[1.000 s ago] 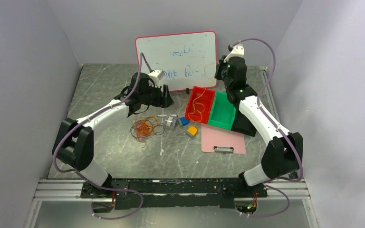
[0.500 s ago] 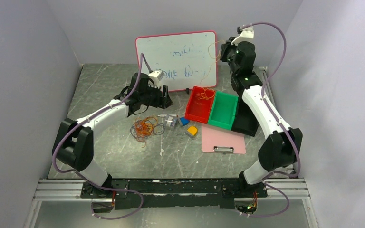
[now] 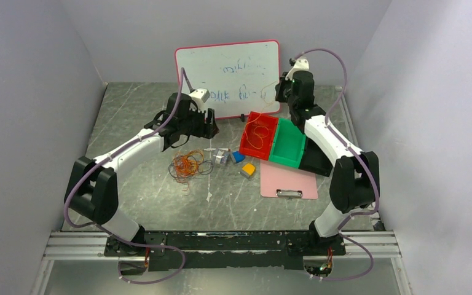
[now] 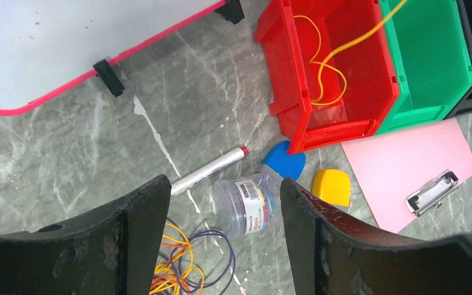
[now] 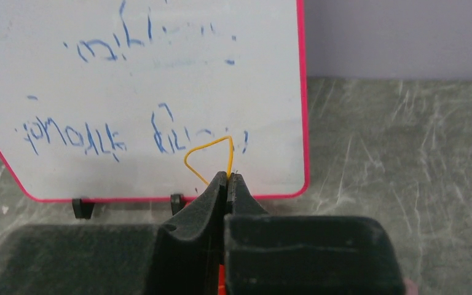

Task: Untangle the cables

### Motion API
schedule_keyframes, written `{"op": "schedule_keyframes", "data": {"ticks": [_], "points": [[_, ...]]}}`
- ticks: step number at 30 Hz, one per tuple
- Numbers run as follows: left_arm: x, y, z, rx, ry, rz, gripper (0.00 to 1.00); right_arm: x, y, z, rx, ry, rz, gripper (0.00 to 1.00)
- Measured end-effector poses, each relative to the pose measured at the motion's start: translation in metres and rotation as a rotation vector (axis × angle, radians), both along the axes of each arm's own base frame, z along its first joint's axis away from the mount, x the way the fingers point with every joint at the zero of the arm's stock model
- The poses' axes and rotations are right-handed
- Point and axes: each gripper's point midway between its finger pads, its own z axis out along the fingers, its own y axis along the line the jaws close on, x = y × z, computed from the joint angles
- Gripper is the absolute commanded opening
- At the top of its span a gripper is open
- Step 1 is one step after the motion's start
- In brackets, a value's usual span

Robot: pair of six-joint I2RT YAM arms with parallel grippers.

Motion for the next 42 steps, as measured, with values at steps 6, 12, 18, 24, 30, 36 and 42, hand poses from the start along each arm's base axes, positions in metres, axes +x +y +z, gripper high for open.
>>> {"op": "schedule_keyframes", "data": {"ticks": [6, 12, 18, 24, 30, 36, 42], "points": [[0.003, 0.004, 0.004, 0.008, -0.017, 0.02, 0.7, -0.01, 0.001, -0.03, -0.015, 0.07, 0.023, 0.0], [0.005, 0.007, 0.004, 0.018, -0.024, 0.037, 0.7, -0.025, 0.003, -0.055, -0.034, 0.148, 0.054, 0.0], [0.007, 0.01, 0.004, 0.03, -0.03, 0.051, 0.69, -0.05, -0.018, -0.094, -0.083, 0.269, -0.035, 0.0], [0.007, 0.01, 0.003, 0.031, -0.029, 0.052, 0.69, -0.053, -0.049, -0.094, -0.131, 0.26, -0.196, 0.0], [0.005, 0.012, 0.0, 0.041, -0.017, 0.056, 0.69, -0.039, -0.043, -0.081, -0.126, 0.224, -0.179, 0.0], [0.005, 0.014, -0.001, 0.049, -0.012, 0.063, 0.68, -0.04, -0.018, -0.087, -0.119, 0.232, -0.047, 0.0], [0.004, 0.014, -0.004, 0.053, -0.004, 0.063, 0.67, -0.049, 0.01, -0.098, -0.107, 0.254, 0.119, 0.0]]}}
